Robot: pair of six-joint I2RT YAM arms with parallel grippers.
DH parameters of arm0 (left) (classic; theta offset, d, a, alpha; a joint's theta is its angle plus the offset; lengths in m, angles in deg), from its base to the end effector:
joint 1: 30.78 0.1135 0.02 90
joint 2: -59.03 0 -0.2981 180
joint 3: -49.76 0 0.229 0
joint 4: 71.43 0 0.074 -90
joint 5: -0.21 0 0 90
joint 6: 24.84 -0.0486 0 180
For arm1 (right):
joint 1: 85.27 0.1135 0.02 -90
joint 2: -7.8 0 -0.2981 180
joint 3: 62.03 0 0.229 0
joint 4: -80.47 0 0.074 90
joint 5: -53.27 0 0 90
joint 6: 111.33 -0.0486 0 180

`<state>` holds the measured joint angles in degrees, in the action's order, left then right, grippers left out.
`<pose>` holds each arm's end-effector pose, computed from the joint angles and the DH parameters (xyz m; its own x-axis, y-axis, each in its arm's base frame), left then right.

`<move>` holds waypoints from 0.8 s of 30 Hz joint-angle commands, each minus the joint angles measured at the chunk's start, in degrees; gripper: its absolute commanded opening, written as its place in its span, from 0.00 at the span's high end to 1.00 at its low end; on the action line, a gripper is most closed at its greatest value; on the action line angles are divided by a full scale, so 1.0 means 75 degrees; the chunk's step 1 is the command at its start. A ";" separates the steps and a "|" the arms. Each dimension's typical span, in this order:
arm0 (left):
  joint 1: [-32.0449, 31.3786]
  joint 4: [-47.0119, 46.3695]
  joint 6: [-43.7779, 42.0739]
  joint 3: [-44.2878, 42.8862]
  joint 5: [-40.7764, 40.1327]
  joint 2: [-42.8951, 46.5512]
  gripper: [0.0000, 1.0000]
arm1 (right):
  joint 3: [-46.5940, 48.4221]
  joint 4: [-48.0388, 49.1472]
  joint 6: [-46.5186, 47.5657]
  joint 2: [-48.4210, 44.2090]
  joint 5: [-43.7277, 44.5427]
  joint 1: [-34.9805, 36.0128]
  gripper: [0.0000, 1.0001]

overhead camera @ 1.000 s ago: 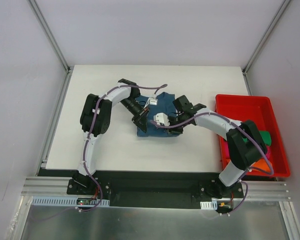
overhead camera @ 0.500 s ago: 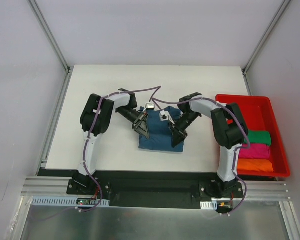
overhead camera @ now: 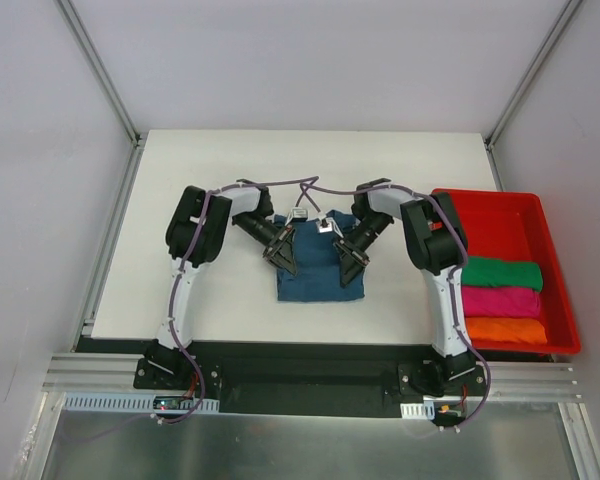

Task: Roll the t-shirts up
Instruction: Roll the T-shirt to the center of the board.

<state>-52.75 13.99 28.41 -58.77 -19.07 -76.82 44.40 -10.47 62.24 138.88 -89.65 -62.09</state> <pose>0.3561 -0.1931 0.1330 -0.8139 0.5414 -0.2111 0.3396 0.1483 -0.9288 0.3335 0.1850 0.1495 -0.1718 -0.7253 -0.6666 -0.8150 -0.2755 0.5098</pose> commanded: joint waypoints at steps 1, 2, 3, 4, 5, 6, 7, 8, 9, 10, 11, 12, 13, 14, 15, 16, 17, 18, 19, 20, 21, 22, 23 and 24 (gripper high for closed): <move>0.0574 -0.0223 0.0188 -0.0059 -0.1014 0.0452 0.77 | 0.0537 -0.2557 0.0156 0.0392 0.0681 -0.0137 0.87; 0.0668 -0.0329 0.0259 -0.0047 -0.1189 0.0558 0.75 | 0.0723 -0.2557 0.0015 0.0474 0.0740 -0.0126 0.87; 0.0819 -0.0457 0.0329 -0.0024 -0.1411 0.0710 0.73 | 0.0818 -0.2568 -0.0114 0.0695 0.0775 -0.0126 0.87; 0.1041 -0.0528 0.0318 0.0000 -0.1785 0.1071 0.70 | 0.0958 -0.2569 -0.0278 0.0814 0.0834 -0.0126 0.87; 0.1171 -0.0819 0.0341 0.0058 -0.1997 0.1295 0.68 | 0.1180 -0.2569 -0.0651 0.0931 0.0869 -0.0114 0.88; 0.1277 -0.0961 0.0388 0.0128 -0.2173 0.1529 0.66 | 0.1333 -0.2569 -0.0828 0.1164 0.0893 -0.0114 0.87; 0.1406 -0.1102 0.0354 0.0187 -0.2558 0.2042 0.65 | 0.1450 -0.2569 -0.1039 0.1294 0.0939 -0.0091 0.87; 0.1418 -0.1254 0.0261 0.0292 -0.2724 0.2314 0.62 | 0.1568 -0.2569 -0.1227 0.1411 0.0928 -0.0091 0.87; 0.1395 -0.1418 -0.0216 0.0374 -0.2796 0.2595 0.59 | 0.1801 -0.2569 -0.1600 0.1517 0.0905 -0.0079 0.87; 0.1395 -0.1547 -0.0546 0.0526 -0.2750 0.3282 0.57 | 0.1896 -0.2569 -0.1731 0.1680 0.0881 -0.0079 0.87; 0.1279 -0.1711 -0.0816 0.0933 -0.2865 0.3672 0.55 | 0.1955 -0.2569 -0.1814 0.1705 0.0893 -0.0056 0.87; 0.1162 -0.2107 -0.1317 0.1146 -0.2994 0.4059 0.52 | 0.1979 -0.2545 -0.1919 0.1729 0.0951 -0.0009 0.87; 0.1022 -0.2308 -0.1520 0.1369 -0.3111 0.4782 0.52 | 0.1979 -0.2545 -0.1955 0.1764 0.1067 0.0061 0.87; 0.0614 -0.2531 -0.1661 0.1847 -0.3507 0.5126 0.50 | 0.1979 -0.2510 -0.2036 0.1776 0.1103 0.0085 0.87; 0.0401 -0.2800 -0.1941 0.2130 -0.3662 0.5454 0.45 | 0.1991 -0.2452 -0.2165 0.1787 0.1139 0.0108 0.87; 0.0167 -0.3081 -0.2175 0.2388 -0.3756 0.6003 0.43 | 0.2049 -0.2440 -0.2201 0.1811 0.1174 0.0132 0.87; -0.0114 -0.3235 -0.2363 0.2866 -0.3850 0.6252 0.41 | 0.2061 -0.2440 -0.2213 0.1857 0.1186 0.0144 0.86; -0.0639 -0.3387 -0.2597 0.3092 -0.4095 0.6463 0.38 | 0.2073 -0.2451 -0.2213 0.1858 0.1186 0.0155 0.86; -0.0922 -0.3702 -0.2704 0.3279 -0.4201 0.6778 0.34 | 0.2073 -0.2451 -0.2213 0.1858 0.1186 0.0156 0.86; -0.1169 -0.3937 -0.2740 0.3687 -0.4284 0.6909 0.32 | 0.2050 -0.2451 -0.2213 0.1858 0.1186 0.0167 0.86; -0.1670 -0.4160 -0.2845 0.3912 -0.4598 0.7015 0.30 | 0.2049 -0.2440 -0.2213 0.1846 0.1186 0.0144 0.87; -0.1884 -0.4440 -0.2927 0.4123 -0.4775 0.7167 0.30 | 0.2049 -0.2440 -0.2201 0.1834 0.1186 0.0155 0.86; -0.2060 -0.4896 -0.3044 0.4577 -0.4858 0.7226 0.29 | 0.2049 -0.2440 -0.2201 0.1834 0.1186 0.0156 0.86; -0.2352 -0.5132 -0.3149 0.4744 -0.4975 0.7250 0.29 | 0.2049 -0.2440 -0.2201 0.1846 0.1197 0.0167 0.86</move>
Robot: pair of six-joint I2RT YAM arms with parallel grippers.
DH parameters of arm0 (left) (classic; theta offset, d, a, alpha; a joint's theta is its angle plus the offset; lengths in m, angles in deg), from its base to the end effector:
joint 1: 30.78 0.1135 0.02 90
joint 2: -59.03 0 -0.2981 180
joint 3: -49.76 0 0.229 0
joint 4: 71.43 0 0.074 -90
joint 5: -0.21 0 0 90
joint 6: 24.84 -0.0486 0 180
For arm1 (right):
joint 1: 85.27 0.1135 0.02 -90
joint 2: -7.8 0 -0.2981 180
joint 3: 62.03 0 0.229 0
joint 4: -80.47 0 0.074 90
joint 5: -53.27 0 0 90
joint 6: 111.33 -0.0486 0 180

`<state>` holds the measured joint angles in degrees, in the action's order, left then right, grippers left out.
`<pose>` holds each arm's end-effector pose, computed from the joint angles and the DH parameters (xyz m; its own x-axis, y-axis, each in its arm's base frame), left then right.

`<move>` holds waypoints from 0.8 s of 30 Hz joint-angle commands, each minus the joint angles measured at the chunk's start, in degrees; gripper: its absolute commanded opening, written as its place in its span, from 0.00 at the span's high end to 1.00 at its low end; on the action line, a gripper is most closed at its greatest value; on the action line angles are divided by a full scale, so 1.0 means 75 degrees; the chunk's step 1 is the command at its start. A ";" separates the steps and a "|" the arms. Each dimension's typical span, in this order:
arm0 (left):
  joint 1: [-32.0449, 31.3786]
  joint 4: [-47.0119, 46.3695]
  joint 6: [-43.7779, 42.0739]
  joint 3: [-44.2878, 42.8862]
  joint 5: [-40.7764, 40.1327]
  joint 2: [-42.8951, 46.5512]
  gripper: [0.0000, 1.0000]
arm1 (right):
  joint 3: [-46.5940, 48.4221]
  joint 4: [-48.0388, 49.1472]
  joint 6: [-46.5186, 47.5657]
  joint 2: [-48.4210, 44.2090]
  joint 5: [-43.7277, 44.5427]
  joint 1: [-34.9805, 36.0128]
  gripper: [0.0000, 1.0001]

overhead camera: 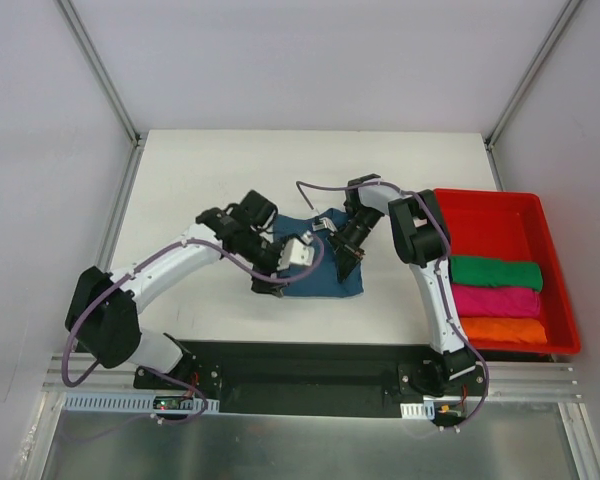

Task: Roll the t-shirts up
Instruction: Roll the T-shirt to the center of the board.

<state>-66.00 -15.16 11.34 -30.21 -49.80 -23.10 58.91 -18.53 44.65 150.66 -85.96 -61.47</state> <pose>0.1995 -0.1791 0.3054 0.1676 0.6387 -0.7510 0.9849 -0.1417 0.0994 0.3655 0.2014 0.1173 -0.4040 -0.8301 -0.3843 -0.6793 -0.0091 0.7338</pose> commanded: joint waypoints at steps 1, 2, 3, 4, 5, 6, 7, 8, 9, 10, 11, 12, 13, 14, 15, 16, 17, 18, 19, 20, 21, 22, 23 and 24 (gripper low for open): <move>-0.0658 -0.1421 -0.0874 0.1053 -0.1018 0.0017 0.28 | 0.0114 -0.1364 0.0145 0.0287 0.0705 0.0086 0.86; -0.0717 -0.1608 -0.0886 0.1147 -0.1042 -0.0041 0.29 | 0.0103 -0.1364 0.0145 0.0264 0.0717 0.0086 0.86; -0.0764 -0.1657 -0.0863 0.1137 -0.1089 -0.0135 0.29 | 0.0102 -0.1364 0.0156 0.0263 0.0728 0.0086 0.86; -0.0823 -0.1680 -0.0840 0.1090 -0.1205 -0.0356 0.29 | 0.0114 -0.1364 0.0145 0.0275 0.0717 0.0086 0.86; -0.0846 -0.1762 -0.0816 0.1090 -0.1241 -0.0451 0.29 | 0.0114 -0.1376 0.0145 0.0287 0.0717 0.0074 0.86; -0.0870 -0.1821 -0.0804 0.1090 -0.1288 -0.0556 0.29 | 0.0114 -0.1376 0.0145 0.0287 0.0717 0.0074 0.86; -0.0916 -0.1914 -0.0793 0.1090 -0.1347 -0.0731 0.29 | 0.0114 -0.1376 0.0145 0.0287 0.0717 0.0086 0.86; -0.0940 -0.2054 -0.0758 0.1136 -0.1568 -0.0791 0.29 | 0.0114 -0.1376 0.0145 0.0298 0.0728 0.0074 0.86; -0.0964 -0.2334 -0.0711 0.1171 -0.1640 -0.0885 0.29 | 0.0114 -0.1376 0.0145 0.0299 0.0705 0.0086 0.86; -0.0952 -0.2406 -0.0710 0.1183 -0.1663 -0.0920 0.29 | 0.0114 -0.1376 0.0156 0.0299 0.0705 0.0074 0.86; -0.0975 -0.2442 -0.0722 0.1183 -0.1652 -0.0932 0.28 | 0.0126 -0.1376 0.0156 0.0299 0.0705 0.0086 0.86; -0.0976 -0.2454 -0.0792 0.1183 -0.1664 -0.0967 0.28 | 0.0126 -0.1388 0.0156 0.0299 0.0705 0.0074 0.86; -0.0976 -0.2454 -0.0850 0.1218 -0.1687 -0.1060 0.27 | 0.0138 -0.1399 0.0145 0.0299 0.0693 0.0062 0.86; -0.1022 -0.2442 -0.0921 0.1265 -0.1884 -0.1143 0.27 | 0.0149 -0.1399 0.0145 0.0322 0.0693 0.0074 0.86; -0.1046 -0.2419 -0.1072 0.1312 -0.1991 -0.1294 0.27 | 0.0161 -0.1411 0.0145 0.0322 0.0693 0.0074 0.86; -0.1046 -0.2407 -0.1155 0.1440 -0.2096 -0.1354 0.27 | 0.0161 -0.1400 0.0145 0.0334 0.0693 0.0074 0.86; -0.1057 -0.2384 -0.1214 0.1487 -0.2190 -0.1412 0.27 | 0.0161 -0.1411 0.0145 0.0322 0.0693 0.0074 0.86; -0.1069 -0.2360 -0.1307 0.1546 -0.2330 -0.1483 0.27 | 0.0149 -0.1411 0.0145 0.0322 0.0705 0.0074 0.86; -0.1058 -0.2314 -0.1354 0.1639 -0.2366 -0.1495 0.27 | 0.0149 -0.1400 0.0133 0.0310 0.0693 0.0051 0.86; -0.1058 -0.2267 -0.1471 0.1687 -0.2402 -0.1507 0.27 | 0.0149 -0.1388 0.0110 0.0310 0.0682 0.0039 0.86; -0.1092 -0.2185 -0.1530 0.1722 -0.2448 -0.1530 0.27 | 0.0149 -0.1365 0.0075 0.0310 0.0670 0.0039 0.86; -0.1104 -0.2138 -0.1589 0.1804 -0.2495 -0.1553 0.28 | 0.0149 -0.1353 0.0016 0.0310 0.0600 -0.0031 0.85; -0.1128 -0.2138 -0.1624 0.1851 -0.2577 -0.1577 0.28 | 0.0149 -0.1329 0.0004 0.0322 0.0553 -0.0066 0.85; -0.1197 -0.2126 -0.1671 0.1886 -0.2636 -0.1681 0.30 | 0.0161 -0.1329 0.0004 0.0276 0.0506 -0.0102 0.84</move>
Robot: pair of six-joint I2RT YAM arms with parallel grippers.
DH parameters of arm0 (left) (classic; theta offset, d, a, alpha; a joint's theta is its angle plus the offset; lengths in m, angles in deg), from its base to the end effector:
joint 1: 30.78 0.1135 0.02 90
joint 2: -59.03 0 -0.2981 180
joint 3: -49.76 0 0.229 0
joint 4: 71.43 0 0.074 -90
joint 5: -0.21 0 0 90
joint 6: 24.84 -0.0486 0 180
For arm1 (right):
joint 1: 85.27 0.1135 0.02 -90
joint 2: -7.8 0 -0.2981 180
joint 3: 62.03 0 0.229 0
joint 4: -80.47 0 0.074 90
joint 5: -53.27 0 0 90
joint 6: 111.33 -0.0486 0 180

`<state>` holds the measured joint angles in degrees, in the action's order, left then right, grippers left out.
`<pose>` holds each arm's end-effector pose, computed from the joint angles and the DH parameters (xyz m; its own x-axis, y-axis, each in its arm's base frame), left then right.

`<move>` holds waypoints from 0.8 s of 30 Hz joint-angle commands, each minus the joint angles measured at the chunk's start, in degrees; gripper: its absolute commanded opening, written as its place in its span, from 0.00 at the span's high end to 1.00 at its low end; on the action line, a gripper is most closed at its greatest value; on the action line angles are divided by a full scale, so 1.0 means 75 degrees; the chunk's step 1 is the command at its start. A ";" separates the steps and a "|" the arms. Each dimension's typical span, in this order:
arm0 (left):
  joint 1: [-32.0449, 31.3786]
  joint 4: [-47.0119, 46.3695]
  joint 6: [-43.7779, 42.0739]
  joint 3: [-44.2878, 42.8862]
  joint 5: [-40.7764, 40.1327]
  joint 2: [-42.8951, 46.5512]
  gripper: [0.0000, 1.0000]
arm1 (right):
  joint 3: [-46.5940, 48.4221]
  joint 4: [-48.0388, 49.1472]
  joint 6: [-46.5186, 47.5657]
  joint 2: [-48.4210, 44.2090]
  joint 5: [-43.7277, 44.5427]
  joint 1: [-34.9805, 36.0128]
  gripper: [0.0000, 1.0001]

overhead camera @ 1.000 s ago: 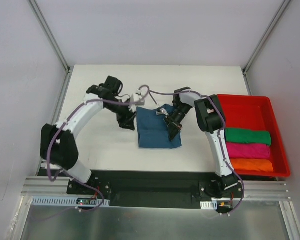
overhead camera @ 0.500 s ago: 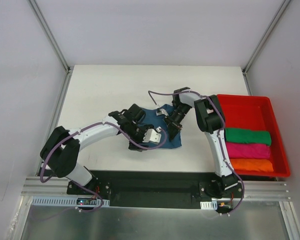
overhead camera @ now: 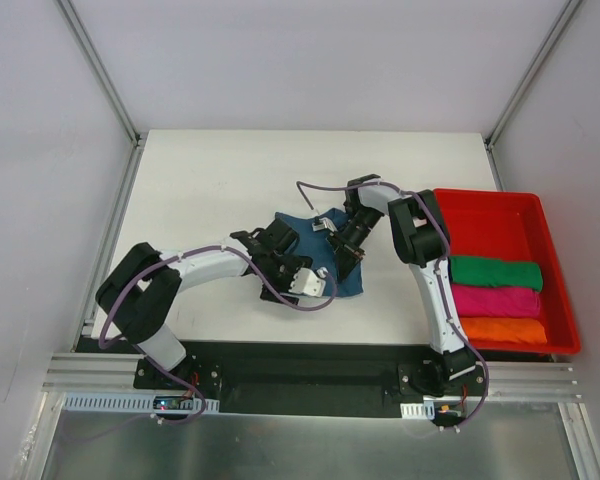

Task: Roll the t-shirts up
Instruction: Roll the T-shirt to the center of the board.

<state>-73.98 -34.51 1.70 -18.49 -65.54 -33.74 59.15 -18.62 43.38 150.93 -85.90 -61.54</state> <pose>0.2045 -0.2194 0.2123 0.4003 0.7430 -0.5363 0.9156 -0.3010 0.2665 0.3663 0.2012 0.1161 -0.4201 -0.8304 -0.3659 -0.6690 0.0110 0.7432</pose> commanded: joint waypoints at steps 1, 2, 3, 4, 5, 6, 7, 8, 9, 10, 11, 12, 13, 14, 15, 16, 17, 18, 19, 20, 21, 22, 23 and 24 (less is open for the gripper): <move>-0.0169 0.0465 -0.0374 0.0324 -0.0700 -0.0344 0.35 | 0.0083 -0.1294 0.0196 0.0194 0.0439 -0.0163 0.80; -0.0193 0.0523 -0.0293 0.0313 -0.0760 -0.0415 0.41 | 0.0059 -0.1248 0.0220 0.0124 0.0404 -0.0210 0.76; -0.0251 0.0547 -0.0246 0.0278 -0.0819 -0.0590 0.47 | 0.0059 -0.1178 0.0197 -0.0109 0.0334 -0.0268 0.71; -0.0252 0.0617 -0.0199 0.0196 -0.0889 -0.0673 0.52 | 0.0082 -0.1142 0.0197 -0.0262 0.0252 -0.0431 0.61; -0.0240 0.0757 -0.0152 0.0161 -0.0901 -0.0708 0.64 | 0.0175 -0.1316 0.0626 -0.0449 0.0065 -0.0514 0.42; -0.0252 0.0816 -0.0152 0.0149 -0.0890 -0.0755 0.70 | 0.0338 -0.1480 0.0851 -0.0741 -0.0551 -0.0770 0.15; -0.0205 0.0886 -0.0140 0.0102 -0.0797 -0.0755 0.77 | 0.0375 -0.1470 0.1038 -0.1533 -0.0766 -0.0900 0.04; -0.0182 0.1003 -0.0094 0.0044 -0.0715 -0.0755 0.86 | 0.0422 -0.1470 0.1388 -0.1993 -0.0885 -0.0995 0.04; -0.0147 0.1201 -0.0047 -0.0003 -0.0644 -0.0709 0.89 | 0.0573 -0.1470 0.1543 -0.2369 -0.0921 -0.1169 0.04; -0.0088 0.1273 0.0047 -0.0131 -0.0516 -0.0685 0.92 | 0.0528 -0.1365 0.1567 -0.3255 -0.0875 -0.1252 0.04; 0.0133 0.1378 0.0268 -0.0249 -0.0097 -0.0662 0.98 | 0.0330 -0.0169 0.1254 -0.3820 -0.0770 -0.1381 0.04; 0.0251 0.1646 0.0328 -0.0377 0.0151 -0.0650 1.00 | -0.0194 0.0945 -0.0164 -0.4464 -0.0316 -0.1649 0.04; 0.0403 0.1823 0.0340 -0.0680 0.0455 -0.0673 1.00 | -0.1556 0.2255 -0.0921 -0.5341 0.0199 -0.1744 0.04; 0.0637 0.1917 0.0480 -0.0834 0.0887 -0.0685 1.00 | -0.2637 0.5343 -0.1566 -0.7009 0.0877 -0.1792 0.04; 0.0790 0.2023 0.0493 -0.0998 0.1193 -0.0778 1.00 | -0.3623 0.6870 -0.2269 -0.7965 0.1963 -0.1792 0.04; 0.0896 0.2267 0.0528 -0.1301 0.1382 -0.0825 1.00 | -0.5640 0.8289 -0.2438 -0.8659 0.2101 -0.1781 0.04; 0.0978 0.2316 0.0621 -0.1432 0.1477 -0.0884 1.00 | -0.6321 1.0438 -0.2707 -0.9408 0.2207 -0.1746 0.04; 0.1106 0.2386 0.0610 -0.1526 0.1710 -0.1000 1.00 | -0.6606 1.0610 -0.2814 -0.9439 0.2428 -0.1513 0.04; 0.1177 0.2503 0.0610 -0.1736 0.1840 -0.1060 1.00 | -0.6609 1.0311 -0.2444 -0.9323 0.2419 -0.1349 0.04; 0.1271 0.2539 0.0680 -0.1808 0.2003 -0.1107 1.00 | -0.6029 0.8405 -0.1767 -0.9032 0.1943 -0.1277 0.04; 0.1423 0.2597 0.0703 -0.1901 0.2249 -0.1235 1.00 | -0.5687 0.7400 -0.1076 -0.8484 0.0616 -0.1219 0.04; 0.1505 0.2656 0.0739 -0.2076 0.2379 -0.1294 1.00 | -0.5567 0.6775 -0.0501 -0.8305 0.0371 -0.1149 0.04; 0.1576 0.2807 0.0797 -0.2148 0.2496 -0.1352 1.00 | -0.5856 0.6676 -0.0367 -0.8280 0.0368 -0.1032 0.04; 0.1716 0.2913 0.0797 -0.2229 0.2613 -0.1469 1.00 | -0.6149 0.6884 -0.0134 -0.8569 0.0449 -0.0868 0.04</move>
<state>-63.55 -19.71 6.01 -31.67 -54.39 -42.77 17.43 35.67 34.05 81.33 -78.77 -70.48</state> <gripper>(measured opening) 0.069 0.960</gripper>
